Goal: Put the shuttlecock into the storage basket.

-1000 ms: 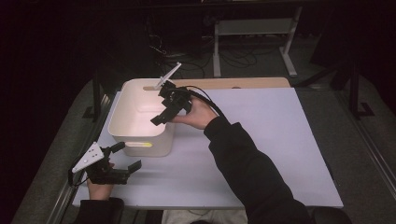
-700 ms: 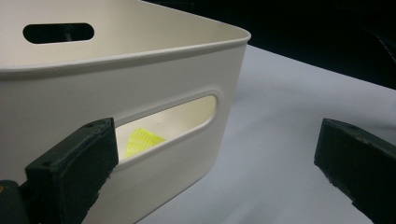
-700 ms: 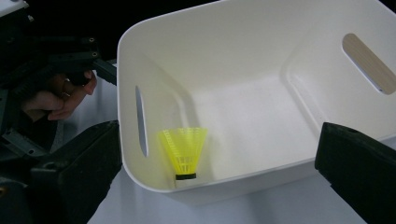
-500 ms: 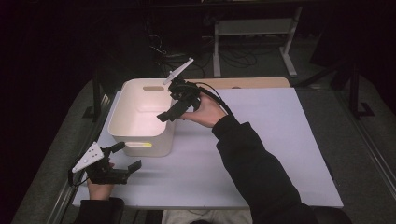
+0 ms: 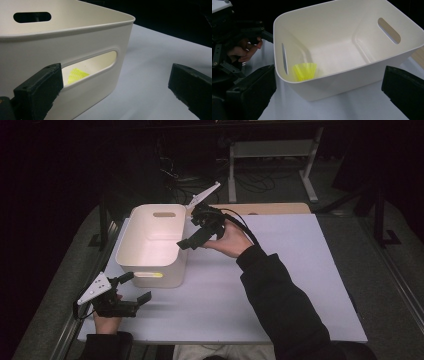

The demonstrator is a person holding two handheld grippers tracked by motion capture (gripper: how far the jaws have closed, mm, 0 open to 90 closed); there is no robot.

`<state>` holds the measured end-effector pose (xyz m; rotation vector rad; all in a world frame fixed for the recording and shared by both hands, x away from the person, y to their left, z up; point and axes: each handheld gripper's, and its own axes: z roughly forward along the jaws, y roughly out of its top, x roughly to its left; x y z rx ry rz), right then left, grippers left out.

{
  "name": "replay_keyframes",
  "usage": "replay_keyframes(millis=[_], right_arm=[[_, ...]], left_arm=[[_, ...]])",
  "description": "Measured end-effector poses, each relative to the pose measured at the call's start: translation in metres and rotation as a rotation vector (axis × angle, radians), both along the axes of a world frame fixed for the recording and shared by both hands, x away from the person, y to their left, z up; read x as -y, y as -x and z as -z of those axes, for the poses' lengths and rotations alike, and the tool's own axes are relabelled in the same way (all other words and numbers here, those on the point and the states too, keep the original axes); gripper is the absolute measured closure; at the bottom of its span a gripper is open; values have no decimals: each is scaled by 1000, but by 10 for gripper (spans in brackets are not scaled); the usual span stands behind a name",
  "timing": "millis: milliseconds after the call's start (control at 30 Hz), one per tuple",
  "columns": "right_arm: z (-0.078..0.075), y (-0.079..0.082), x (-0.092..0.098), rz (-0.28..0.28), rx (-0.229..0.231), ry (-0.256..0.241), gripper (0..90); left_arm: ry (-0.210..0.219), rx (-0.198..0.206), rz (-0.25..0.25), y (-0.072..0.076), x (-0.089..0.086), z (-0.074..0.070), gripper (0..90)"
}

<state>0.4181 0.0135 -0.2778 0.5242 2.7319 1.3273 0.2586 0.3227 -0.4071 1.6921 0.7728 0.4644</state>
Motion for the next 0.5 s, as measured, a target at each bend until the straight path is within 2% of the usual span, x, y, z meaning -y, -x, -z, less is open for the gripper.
replay_keyframes(millis=[500], right_arm=[[2,5,15,22,15,-15,0]], left_arm=[[1,2,-1,0,0,0,0]])
